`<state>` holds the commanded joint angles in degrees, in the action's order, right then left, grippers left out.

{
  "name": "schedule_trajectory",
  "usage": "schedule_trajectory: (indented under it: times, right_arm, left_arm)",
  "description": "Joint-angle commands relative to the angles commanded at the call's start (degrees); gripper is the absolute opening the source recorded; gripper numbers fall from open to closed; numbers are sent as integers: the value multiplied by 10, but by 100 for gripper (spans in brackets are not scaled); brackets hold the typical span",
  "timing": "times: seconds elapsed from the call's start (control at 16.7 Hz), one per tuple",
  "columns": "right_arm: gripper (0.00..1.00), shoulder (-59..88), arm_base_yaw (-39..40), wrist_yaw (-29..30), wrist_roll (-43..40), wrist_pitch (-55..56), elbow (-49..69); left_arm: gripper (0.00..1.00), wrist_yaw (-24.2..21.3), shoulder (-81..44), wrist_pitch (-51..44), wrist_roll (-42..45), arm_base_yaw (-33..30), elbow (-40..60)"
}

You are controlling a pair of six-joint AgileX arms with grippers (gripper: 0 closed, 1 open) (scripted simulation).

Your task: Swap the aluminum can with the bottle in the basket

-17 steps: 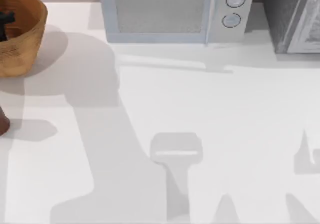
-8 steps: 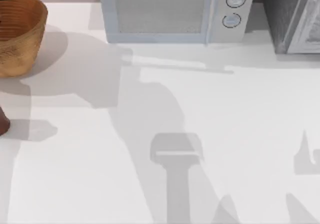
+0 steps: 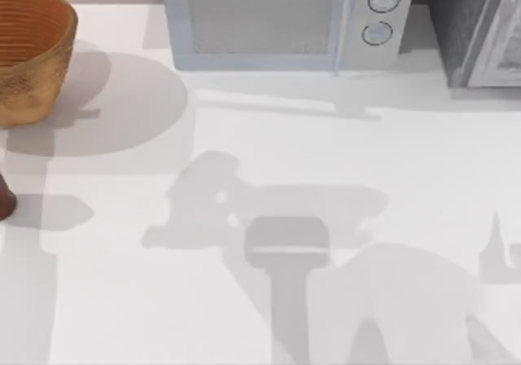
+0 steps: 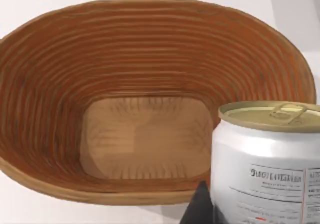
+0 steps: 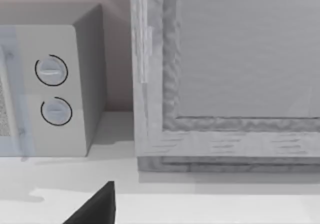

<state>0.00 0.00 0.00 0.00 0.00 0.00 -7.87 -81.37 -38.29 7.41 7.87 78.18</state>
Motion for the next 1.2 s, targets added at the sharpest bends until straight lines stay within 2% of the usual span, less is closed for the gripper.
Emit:
schedule_trajectory:
  times: [0.48, 0.66, 0.9, 1.2]
  right_arm:
    - [100, 0, 0, 0, 0, 0, 0]
    - [100, 0, 0, 0, 0, 0, 0]
    - [100, 0, 0, 0, 0, 0, 0]
    - [100, 0, 0, 0, 0, 0, 0]
  left_arm:
    - [0, 59, 521, 241, -43, -47, -494]
    - [0, 69, 672, 308, -59, -63, -643]
    - [0, 77, 790, 369, -72, -76, -758]
    - [0, 79, 814, 383, -74, -79, -782]
